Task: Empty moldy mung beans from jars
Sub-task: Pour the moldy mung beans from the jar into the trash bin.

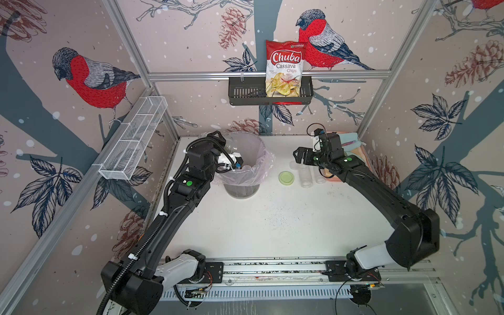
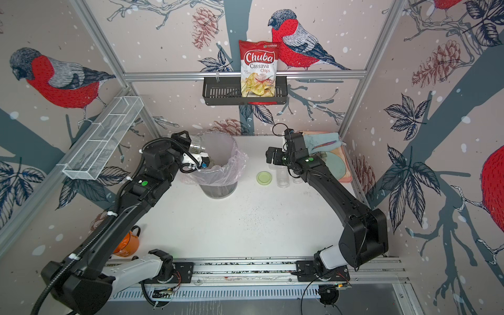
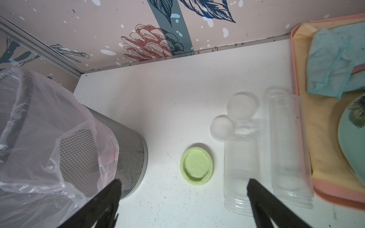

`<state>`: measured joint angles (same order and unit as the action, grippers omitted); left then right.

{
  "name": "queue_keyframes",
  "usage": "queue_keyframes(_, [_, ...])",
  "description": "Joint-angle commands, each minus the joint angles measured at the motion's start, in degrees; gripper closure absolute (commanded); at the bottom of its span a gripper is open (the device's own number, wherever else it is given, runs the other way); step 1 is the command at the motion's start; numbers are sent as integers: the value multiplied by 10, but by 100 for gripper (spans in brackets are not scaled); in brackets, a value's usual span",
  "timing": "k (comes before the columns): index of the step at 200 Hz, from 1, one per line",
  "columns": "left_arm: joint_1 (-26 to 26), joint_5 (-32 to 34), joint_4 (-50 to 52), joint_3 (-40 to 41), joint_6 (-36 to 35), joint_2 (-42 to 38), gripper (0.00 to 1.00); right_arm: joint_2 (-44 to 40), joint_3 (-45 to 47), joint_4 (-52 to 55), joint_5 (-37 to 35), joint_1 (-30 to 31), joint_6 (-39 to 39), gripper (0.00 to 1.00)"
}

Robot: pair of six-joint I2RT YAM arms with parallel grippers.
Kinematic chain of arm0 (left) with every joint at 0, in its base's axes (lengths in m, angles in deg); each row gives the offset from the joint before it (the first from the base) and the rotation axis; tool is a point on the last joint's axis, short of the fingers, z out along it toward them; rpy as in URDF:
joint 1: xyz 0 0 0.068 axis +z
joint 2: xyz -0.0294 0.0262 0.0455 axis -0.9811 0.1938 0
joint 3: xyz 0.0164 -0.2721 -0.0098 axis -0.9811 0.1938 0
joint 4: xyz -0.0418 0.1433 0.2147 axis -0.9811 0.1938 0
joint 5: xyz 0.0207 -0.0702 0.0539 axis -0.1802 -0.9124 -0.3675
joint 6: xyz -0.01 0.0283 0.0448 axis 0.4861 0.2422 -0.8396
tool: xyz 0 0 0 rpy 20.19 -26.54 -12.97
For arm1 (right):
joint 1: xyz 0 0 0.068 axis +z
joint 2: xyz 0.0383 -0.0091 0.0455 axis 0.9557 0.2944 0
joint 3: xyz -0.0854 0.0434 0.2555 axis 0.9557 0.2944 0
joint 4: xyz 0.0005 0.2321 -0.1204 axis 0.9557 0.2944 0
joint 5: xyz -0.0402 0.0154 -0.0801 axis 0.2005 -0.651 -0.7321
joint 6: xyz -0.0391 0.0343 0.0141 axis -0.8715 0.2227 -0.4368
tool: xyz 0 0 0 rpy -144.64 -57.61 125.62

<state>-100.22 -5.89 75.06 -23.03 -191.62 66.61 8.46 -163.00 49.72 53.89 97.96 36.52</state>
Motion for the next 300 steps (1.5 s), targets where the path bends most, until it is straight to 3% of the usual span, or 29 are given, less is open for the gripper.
queue_keyframes(1, [1, -12, -53, 3, -44, -7, 100, -4, 2, -4, -3, 1, 4, 0])
queue_keyframes(169, [17, -3, -63, -4, -66, 12, 100, 2, -1, -12, 8, 2, 1, 0])
queue_keyframes(300, [13, 20, 2, -44, -99, 45, 100, 30, -88, -27, 57, 15, -45, 0])
